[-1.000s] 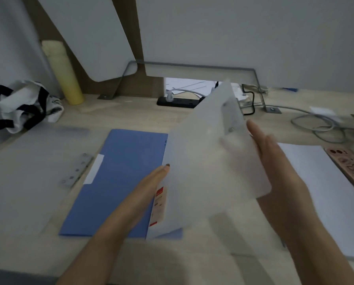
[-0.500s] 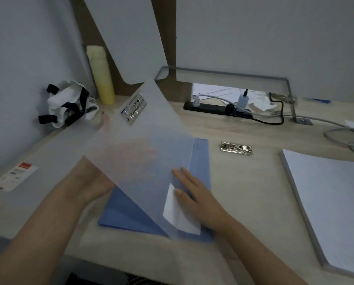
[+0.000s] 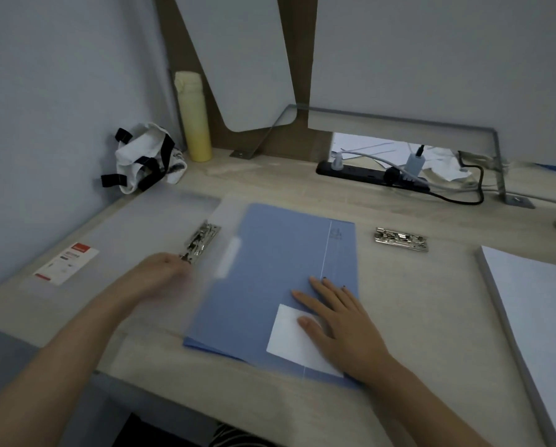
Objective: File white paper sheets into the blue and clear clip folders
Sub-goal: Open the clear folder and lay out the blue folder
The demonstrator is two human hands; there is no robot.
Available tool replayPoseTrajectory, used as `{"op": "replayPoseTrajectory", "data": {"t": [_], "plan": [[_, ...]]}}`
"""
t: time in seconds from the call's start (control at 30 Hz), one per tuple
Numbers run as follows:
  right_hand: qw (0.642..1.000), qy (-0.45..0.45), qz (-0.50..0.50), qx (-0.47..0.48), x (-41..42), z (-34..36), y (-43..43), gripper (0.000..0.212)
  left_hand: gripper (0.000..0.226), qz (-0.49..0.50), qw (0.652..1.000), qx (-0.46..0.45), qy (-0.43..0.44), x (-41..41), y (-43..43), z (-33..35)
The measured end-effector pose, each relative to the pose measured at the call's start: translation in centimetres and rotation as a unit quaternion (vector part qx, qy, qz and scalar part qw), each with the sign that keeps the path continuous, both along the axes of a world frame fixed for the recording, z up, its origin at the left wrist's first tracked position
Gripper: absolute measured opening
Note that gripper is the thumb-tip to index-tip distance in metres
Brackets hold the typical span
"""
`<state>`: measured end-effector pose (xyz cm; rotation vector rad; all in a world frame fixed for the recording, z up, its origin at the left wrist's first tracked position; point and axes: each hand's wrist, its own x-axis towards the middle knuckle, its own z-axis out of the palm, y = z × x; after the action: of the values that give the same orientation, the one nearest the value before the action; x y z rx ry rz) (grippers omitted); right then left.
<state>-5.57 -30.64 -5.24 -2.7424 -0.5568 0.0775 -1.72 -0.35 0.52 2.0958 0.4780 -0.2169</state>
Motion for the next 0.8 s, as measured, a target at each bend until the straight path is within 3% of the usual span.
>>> {"op": "replayPoseTrajectory", "data": {"t": [0.17, 0.27, 0.37, 0.47, 0.6, 0.7, 0.8], "plan": [[1.0, 0.001, 0.008, -0.005, -0.2, 0.2, -0.2, 0.075, 0.027, -0.001, 0.987, 0.157, -0.032, -1.5, -1.2, -1.8], [1.0, -0.006, 0.018, -0.002, -0.3, 0.0, -0.3, 0.078, 0.047, -0.026, 0.951, 0.29, -0.101, -2.3, -2.4, -2.7], [1.0, -0.009, 0.02, 0.0, -0.2, -0.2, -0.4, 0.085, 0.065, -0.087, 0.942, 0.312, -0.091, -2.5, -3.8, -3.7], [1.0, -0.012, 0.022, -0.001, -0.1, 0.0, -0.5, 0.082, 0.066, -0.078, 0.935, 0.333, -0.094, -2.6, -4.2, -4.9], [0.997, 0.009, -0.017, 0.073, 0.1, 0.4, -0.8, 0.083, 0.065, -0.076, 0.933, 0.337, -0.104, -2.8, -4.3, -5.0], [0.993, -0.003, -0.084, 0.088, 0.3, 0.8, -2.7, 0.068, 0.064, -0.077, 0.936, 0.328, -0.101, -2.6, -4.2, -4.8], [0.985, -0.002, -0.166, 0.039, 0.4, 0.8, -5.8, 0.055, 0.064, -0.077, 0.94, 0.314, -0.106, -2.6, -4.2, -4.5]]}}
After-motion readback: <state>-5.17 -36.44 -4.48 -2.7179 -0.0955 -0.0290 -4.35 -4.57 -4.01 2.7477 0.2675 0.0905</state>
